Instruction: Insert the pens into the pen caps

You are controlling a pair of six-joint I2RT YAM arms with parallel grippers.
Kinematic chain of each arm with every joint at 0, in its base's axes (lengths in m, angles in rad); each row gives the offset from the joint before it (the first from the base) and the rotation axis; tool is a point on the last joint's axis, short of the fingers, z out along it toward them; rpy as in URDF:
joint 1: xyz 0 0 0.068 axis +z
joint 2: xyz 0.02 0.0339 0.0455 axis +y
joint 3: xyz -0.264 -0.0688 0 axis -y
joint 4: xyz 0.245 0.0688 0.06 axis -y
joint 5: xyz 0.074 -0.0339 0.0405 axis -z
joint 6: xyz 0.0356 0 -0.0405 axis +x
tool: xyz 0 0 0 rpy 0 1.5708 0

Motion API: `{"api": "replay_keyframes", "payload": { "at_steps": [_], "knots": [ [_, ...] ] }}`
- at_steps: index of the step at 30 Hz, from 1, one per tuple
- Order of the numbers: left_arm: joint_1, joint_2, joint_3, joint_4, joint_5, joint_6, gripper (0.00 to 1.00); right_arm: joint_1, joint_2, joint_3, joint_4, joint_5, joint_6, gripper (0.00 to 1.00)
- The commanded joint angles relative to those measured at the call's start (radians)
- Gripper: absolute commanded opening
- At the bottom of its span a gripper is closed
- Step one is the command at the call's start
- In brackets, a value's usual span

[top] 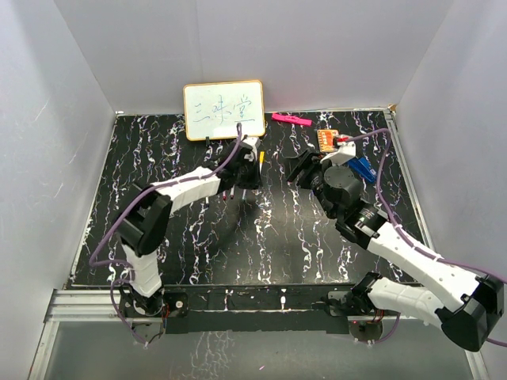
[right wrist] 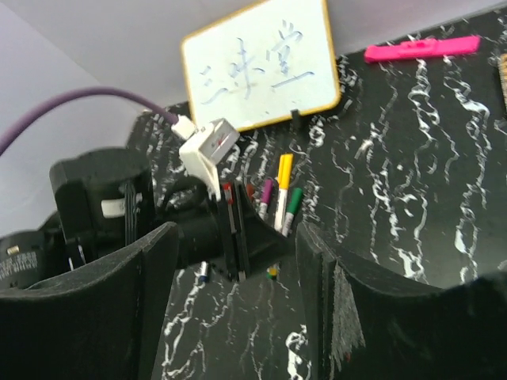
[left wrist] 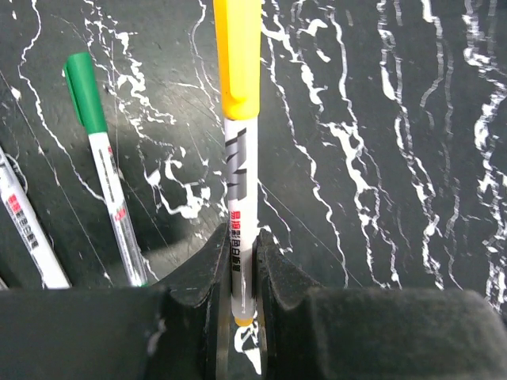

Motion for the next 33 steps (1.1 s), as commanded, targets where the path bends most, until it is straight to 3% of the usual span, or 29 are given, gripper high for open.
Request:
{"api": "replay_keyframes", "payload": {
  "at_steps": [1,10,16,22,27,33],
  "knots": [
    [0.001,0.098,0.151,-0.220,-0.025,0.025,0.00,-0.001,0.006,0.011,-0.049,0.068,0.019,0.59],
    [0.001,0.259,0.305,-0.373,-0.039,0.032,0.00,-0.002,0.179,0.102,-0.272,0.227,0.113,0.59],
    [0.001,0.318,0.352,-0.414,-0.021,0.023,0.00,-0.004,0.217,0.094,-0.264,0.209,0.124,0.59],
    [0.001,0.322,0.330,-0.402,-0.007,0.001,0.07,-0.006,0.246,0.101,-0.294,0.259,0.140,0.59],
    [0.001,0.316,0.317,-0.394,0.018,-0.012,0.24,-0.011,0.276,0.117,-0.318,0.255,0.160,0.59],
    [0.001,0.308,0.291,-0.382,0.025,-0.024,0.29,-0.012,0.282,0.123,-0.317,0.248,0.163,0.59]
  ]
}}
